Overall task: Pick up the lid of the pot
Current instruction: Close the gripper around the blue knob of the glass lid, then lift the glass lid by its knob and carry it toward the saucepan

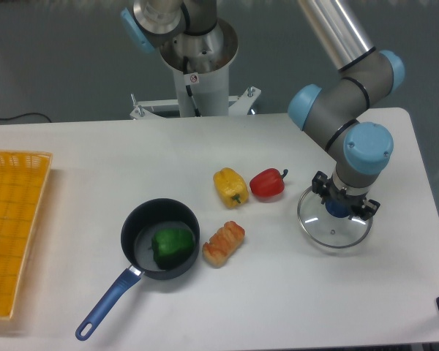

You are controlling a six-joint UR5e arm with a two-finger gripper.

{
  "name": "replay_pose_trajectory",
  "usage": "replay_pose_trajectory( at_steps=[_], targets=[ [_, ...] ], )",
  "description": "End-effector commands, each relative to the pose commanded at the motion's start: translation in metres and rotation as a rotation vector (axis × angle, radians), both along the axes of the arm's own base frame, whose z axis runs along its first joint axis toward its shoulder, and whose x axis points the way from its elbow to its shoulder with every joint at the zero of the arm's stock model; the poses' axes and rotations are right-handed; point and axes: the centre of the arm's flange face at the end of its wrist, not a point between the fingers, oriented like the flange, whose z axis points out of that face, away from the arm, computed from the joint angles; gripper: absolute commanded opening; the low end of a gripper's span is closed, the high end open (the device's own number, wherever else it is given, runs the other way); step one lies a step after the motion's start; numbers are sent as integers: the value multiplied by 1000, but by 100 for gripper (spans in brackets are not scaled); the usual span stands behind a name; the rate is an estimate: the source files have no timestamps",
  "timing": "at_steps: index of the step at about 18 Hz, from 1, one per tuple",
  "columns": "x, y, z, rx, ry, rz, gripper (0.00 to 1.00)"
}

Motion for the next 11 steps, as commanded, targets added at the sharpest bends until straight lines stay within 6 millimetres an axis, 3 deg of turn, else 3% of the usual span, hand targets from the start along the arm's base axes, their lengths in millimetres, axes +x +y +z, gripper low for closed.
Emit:
replay_pose_trajectory(
  at_steps=[11],
  targets=[
    [45, 41, 41, 17, -41, 35, 52]
  ],
)
